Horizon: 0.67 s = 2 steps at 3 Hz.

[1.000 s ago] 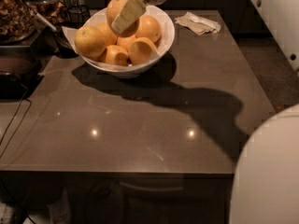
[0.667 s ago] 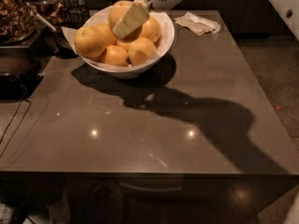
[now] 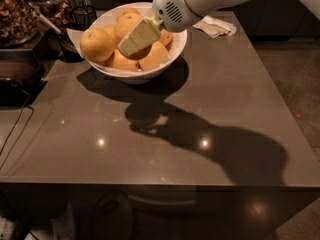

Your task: Pick orange from white bowl

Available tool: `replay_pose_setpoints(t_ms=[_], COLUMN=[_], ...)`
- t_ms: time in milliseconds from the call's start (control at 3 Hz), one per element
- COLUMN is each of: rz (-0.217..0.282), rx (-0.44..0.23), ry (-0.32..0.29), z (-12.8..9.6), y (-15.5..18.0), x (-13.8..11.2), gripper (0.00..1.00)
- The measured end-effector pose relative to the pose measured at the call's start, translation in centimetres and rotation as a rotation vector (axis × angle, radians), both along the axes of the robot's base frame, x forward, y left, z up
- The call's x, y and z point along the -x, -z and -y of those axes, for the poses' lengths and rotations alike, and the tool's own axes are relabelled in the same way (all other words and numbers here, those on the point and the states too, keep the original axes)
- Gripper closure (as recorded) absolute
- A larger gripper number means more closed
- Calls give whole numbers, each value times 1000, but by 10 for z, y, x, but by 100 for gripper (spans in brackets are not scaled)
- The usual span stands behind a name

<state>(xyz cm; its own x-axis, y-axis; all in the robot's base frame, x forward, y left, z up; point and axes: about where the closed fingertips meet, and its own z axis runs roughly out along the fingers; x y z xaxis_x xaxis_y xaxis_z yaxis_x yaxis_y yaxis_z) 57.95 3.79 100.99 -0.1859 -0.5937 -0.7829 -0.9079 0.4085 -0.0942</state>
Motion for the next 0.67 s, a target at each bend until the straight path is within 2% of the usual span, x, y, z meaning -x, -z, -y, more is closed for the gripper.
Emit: replay_pose_setpoints(t_ms=[333, 667], rz=[38, 38], rx=[-9, -8], ry=[52, 52], z=[-2, -3], y=[-7, -6], x=[44, 45], gripper=[100, 100])
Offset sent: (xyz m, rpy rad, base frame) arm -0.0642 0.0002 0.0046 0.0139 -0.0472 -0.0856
